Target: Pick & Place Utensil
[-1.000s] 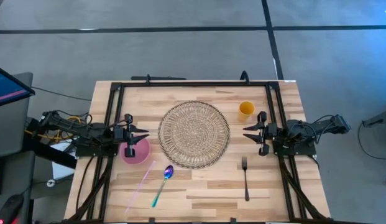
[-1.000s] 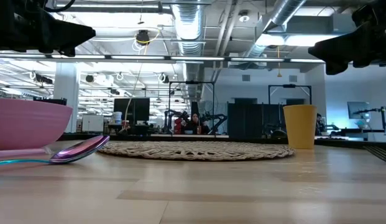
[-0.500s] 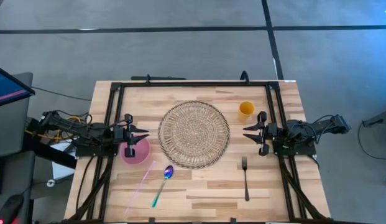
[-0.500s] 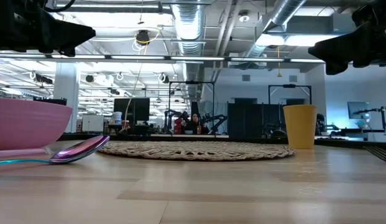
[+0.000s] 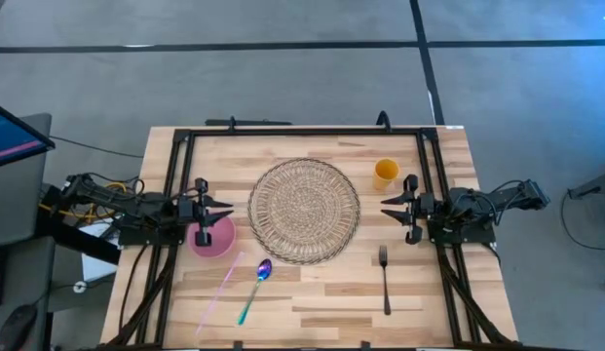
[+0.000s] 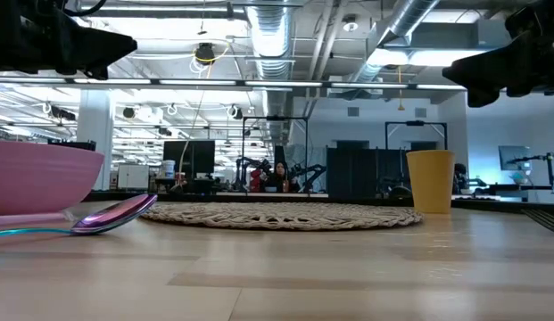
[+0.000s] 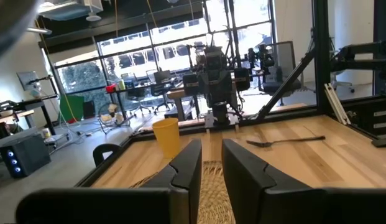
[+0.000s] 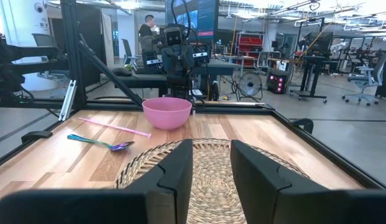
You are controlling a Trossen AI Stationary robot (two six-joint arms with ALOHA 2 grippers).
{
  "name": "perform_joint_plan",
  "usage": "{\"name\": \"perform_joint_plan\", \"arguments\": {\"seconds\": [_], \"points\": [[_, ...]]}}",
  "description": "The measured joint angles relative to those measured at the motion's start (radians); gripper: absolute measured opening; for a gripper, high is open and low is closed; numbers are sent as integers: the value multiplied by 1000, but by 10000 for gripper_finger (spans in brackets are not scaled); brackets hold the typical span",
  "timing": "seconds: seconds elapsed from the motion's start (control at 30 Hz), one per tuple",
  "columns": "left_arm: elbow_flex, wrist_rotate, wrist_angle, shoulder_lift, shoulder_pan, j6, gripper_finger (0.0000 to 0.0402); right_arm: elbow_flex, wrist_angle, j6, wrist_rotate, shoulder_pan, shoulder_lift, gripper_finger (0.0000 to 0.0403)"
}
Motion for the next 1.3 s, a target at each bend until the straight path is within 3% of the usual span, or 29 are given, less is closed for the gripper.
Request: {"name": "perform_joint_plan", "arguments": {"seconds": [0.57, 0.7, 0.93, 1.17, 1.3], "points": [[1, 18, 8, 1, -1, -100, 65, 0, 0, 0, 1, -1, 0, 102], [48, 18, 8, 59, -1, -99, 72, 0, 0, 0, 2, -2, 0, 102], [258, 18, -44, 346, -1, -99, 93, 0, 1, 0, 2, -2, 0, 102], [615, -5, -494, 670, -3, -110, 130, -2, 10, 0, 2, -9, 0, 102], [778, -13, -696, 794, -3, -193, 154, -2, 11, 0, 2, -9, 0, 102]]}}
